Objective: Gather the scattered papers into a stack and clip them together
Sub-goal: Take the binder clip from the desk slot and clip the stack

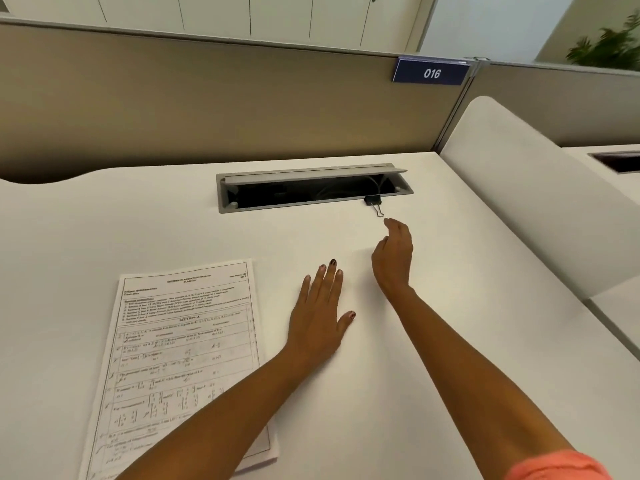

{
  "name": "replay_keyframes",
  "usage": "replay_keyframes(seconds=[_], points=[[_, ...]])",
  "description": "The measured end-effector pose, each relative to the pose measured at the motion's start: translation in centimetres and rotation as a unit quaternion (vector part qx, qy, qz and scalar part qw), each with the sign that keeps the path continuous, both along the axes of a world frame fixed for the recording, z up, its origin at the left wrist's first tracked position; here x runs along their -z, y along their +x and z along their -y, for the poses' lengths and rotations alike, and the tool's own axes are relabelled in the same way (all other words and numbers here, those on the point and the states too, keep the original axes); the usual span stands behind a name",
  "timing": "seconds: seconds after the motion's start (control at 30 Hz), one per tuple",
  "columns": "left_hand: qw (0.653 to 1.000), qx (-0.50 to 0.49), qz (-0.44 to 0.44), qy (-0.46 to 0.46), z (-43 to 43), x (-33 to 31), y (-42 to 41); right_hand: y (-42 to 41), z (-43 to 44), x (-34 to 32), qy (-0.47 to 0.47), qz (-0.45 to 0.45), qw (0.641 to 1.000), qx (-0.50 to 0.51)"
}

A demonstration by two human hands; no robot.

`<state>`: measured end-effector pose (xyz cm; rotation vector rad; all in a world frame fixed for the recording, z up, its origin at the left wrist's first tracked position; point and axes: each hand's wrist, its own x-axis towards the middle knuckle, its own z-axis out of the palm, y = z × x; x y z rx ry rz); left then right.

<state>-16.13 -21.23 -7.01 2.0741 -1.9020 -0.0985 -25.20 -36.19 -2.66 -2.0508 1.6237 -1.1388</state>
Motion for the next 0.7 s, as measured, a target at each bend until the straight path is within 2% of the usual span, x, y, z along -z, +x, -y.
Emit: replay_keyframes(seconds=[0.23, 0.5, 0.57, 0.7], points=[[1.0, 0.01, -0.002, -0.009, 0.5, 1.5, -0.3, 1.2, 8.3, 0.2, 0.056, -0.028, 0.998, -0.001], [1.0, 0.007, -0.015, -0.011, 0.7, 1.6, -0.4, 3.1, 14.3, 1.8, 0.124, -0.06, 0.987, -0.081], [1.0, 0.007, -0.02, -0.006, 0.7, 1.6, -0.5, 3.2, 14.9, 2.5, 0.122, -0.062, 0.986, -0.098], [1.0, 0.007, -0.026, -0.01, 0.8, 1.7, -0.4, 2.7, 15.1, 3.1, 0.06, -0.078, 0.991, -0.087]])
